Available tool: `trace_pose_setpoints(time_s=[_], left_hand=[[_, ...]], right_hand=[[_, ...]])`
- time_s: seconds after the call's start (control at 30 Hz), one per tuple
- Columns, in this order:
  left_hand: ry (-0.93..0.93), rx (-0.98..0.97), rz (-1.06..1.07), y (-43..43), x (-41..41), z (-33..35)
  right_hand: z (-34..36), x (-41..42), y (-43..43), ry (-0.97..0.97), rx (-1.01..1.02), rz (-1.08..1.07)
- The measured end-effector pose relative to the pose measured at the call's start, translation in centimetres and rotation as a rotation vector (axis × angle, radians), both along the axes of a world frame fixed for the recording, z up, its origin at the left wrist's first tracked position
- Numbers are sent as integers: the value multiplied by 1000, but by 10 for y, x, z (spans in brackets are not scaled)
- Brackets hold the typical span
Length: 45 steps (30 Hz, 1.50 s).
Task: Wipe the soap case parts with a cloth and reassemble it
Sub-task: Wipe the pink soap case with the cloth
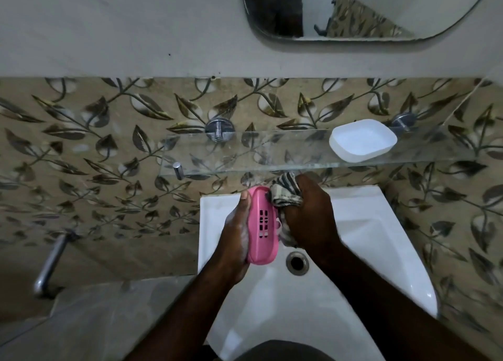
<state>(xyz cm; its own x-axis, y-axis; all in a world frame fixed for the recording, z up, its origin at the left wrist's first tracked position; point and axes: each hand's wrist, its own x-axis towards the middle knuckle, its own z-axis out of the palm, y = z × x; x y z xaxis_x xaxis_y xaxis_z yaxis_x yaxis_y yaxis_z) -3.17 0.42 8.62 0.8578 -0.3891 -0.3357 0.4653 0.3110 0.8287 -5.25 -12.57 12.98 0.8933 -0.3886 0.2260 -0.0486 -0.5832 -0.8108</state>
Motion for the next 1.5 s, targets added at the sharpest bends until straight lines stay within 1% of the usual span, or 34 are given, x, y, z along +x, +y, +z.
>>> trace_pose_setpoints(time_s=[0.1,0.13,0.23,0.3,0.33,0.43,0.53,0.63,0.67,0.7,0.8,0.83,0.93,1.0,1.03,1.07,1.13,1.2,1.27,1.3,1.33,1.4,1.47,1.5], left_hand=[[2,43,30,1,-3,-7],[8,52,48,0,-4,-8],[49,33,64,0,-6,-6],[35,25,98,0,-6,-1],[26,24,109,0,-5,2],[108,-6,150,-4,-7,11],[244,-120,122,-11,-12,17],[192,-130,94,-20,-21,17],[167,-120,70,-23,-26,16],[149,-99,54,-24,-31,13],[89,-28,99,-23,-38,11],[54,-8,109,-21,-38,11],[9,46,123,-19,-42,10],[22,65,162,-17,-47,6],[33,72,172,-16,-48,4],[51,71,167,-16,-50,4],[109,42,152,-15,-53,7],[177,-10,132,-13,-52,10],[207,-67,127,-13,-50,14],[209,-75,141,-13,-49,15],[207,-79,149,-13,-49,15],[199,-92,142,-15,-50,13],[189,-74,130,-17,-54,15],[176,-59,123,-18,-54,15]], right_hand=[[-16,-13,-5,118,-258,52],[-19,-18,-5,145,-284,87],[-20,-33,0,294,-255,205],[-19,-45,5,388,-196,317],[-17,-49,7,390,-148,344],[-2,-53,10,312,29,391],[8,-48,17,201,231,432],[15,-33,10,78,340,307],[18,-28,4,27,319,254],[21,-23,-2,-20,255,208],[17,-20,-17,-74,-8,142],[11,-23,-20,-53,-79,122],[-9,-36,-23,69,-198,95],[-19,-45,-21,142,-267,155],[-23,-49,-21,181,-253,193],[-25,-52,-23,221,-195,226],[-25,-55,-32,302,45,291],[-23,-57,-42,314,433,306],[-22,-60,-49,301,906,216],[-23,-61,-52,286,1072,168],[-23,-63,-54,276,1170,135],[-25,-68,-55,262,1249,130],[-24,-75,-51,242,1210,174],[-24,-78,-47,232,1134,202]])
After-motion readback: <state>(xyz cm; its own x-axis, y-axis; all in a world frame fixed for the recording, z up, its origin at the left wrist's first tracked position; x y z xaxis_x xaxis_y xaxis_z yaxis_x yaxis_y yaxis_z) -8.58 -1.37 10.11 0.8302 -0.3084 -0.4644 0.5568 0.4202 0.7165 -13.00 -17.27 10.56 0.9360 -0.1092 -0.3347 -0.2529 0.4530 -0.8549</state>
